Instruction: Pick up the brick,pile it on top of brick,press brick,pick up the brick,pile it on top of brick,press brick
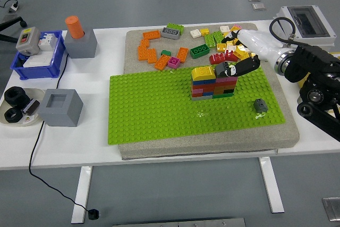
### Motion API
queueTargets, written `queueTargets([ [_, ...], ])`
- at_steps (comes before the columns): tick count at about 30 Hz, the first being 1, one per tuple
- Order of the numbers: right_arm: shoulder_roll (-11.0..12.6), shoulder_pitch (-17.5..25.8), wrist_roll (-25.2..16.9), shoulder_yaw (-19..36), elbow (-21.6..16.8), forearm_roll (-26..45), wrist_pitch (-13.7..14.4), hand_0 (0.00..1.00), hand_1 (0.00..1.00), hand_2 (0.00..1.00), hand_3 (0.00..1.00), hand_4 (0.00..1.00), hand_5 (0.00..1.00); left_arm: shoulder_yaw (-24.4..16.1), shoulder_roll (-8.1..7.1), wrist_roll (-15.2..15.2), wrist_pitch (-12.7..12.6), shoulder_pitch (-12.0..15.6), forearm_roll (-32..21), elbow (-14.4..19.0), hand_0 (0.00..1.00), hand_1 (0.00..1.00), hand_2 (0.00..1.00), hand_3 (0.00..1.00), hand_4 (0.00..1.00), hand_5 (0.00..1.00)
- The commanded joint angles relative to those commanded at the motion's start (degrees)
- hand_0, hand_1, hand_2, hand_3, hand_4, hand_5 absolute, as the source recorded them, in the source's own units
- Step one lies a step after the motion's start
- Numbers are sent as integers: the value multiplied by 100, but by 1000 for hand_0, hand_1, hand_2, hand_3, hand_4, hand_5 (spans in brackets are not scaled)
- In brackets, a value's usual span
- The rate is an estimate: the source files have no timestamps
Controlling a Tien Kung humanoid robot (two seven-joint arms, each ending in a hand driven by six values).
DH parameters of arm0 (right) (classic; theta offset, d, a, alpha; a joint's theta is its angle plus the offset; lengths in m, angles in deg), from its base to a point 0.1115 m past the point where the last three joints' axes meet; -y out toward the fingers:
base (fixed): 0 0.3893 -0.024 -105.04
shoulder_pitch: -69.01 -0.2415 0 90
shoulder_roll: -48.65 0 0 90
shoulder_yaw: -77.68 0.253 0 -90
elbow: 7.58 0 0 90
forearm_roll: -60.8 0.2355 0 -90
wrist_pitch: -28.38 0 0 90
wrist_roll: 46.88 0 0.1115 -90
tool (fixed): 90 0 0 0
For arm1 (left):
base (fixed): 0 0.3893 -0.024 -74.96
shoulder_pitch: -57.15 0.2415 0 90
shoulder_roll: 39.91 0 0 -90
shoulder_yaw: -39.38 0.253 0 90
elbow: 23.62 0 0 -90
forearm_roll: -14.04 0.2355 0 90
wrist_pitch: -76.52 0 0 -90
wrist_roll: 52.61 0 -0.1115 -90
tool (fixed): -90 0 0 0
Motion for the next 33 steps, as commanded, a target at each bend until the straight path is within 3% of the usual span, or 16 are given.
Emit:
queueTargets([
  [33, -64, 229, -13, -186, 99, 115, 14, 711, 789, 855, 642, 998, 433, 16, 26, -4, 0, -8, 1, 0, 629, 585, 550, 575, 560, 293],
])
